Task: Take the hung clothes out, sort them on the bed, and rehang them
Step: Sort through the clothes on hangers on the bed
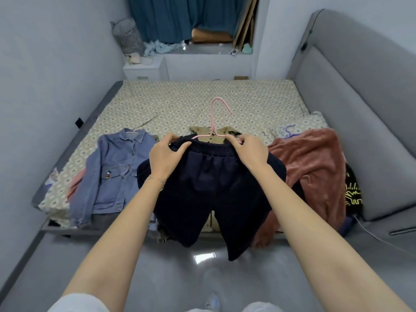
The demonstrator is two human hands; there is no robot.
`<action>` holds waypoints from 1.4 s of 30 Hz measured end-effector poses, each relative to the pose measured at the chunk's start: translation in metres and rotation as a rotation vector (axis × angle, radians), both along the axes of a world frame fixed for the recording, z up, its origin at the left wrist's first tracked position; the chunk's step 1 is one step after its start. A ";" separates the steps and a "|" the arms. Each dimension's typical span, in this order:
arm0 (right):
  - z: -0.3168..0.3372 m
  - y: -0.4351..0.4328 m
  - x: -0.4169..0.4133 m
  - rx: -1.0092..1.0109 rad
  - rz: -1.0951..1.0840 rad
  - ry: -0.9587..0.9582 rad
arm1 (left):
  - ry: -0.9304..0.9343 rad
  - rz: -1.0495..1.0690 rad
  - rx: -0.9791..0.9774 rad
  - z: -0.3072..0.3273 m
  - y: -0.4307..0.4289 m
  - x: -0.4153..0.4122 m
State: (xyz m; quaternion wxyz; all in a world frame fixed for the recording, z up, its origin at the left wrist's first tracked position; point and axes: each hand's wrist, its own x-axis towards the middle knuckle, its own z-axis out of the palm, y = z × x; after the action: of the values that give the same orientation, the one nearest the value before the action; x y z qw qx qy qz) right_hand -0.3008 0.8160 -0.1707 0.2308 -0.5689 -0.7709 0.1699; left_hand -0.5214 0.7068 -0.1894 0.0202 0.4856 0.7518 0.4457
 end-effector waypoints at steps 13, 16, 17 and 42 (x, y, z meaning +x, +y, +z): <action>-0.008 -0.009 0.198 -0.013 -0.157 -0.059 | -0.061 -0.168 -0.036 -0.010 0.026 0.181; -0.003 -0.002 0.242 0.007 -0.196 -0.076 | -0.126 -0.208 -0.043 -0.014 0.043 0.225; -0.002 0.003 0.255 0.005 -0.216 -0.082 | -0.147 -0.221 -0.051 -0.016 0.048 0.239; -0.003 0.262 0.350 0.084 -0.345 -0.269 | -0.458 -0.370 -0.130 -0.063 0.333 0.347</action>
State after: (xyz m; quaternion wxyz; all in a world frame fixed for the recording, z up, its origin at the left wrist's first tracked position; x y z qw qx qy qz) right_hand 0.0492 1.0778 -0.1734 0.1751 -0.6997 -0.6924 0.0185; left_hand -0.1740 1.0395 -0.2527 0.3012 0.4985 0.6535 0.4835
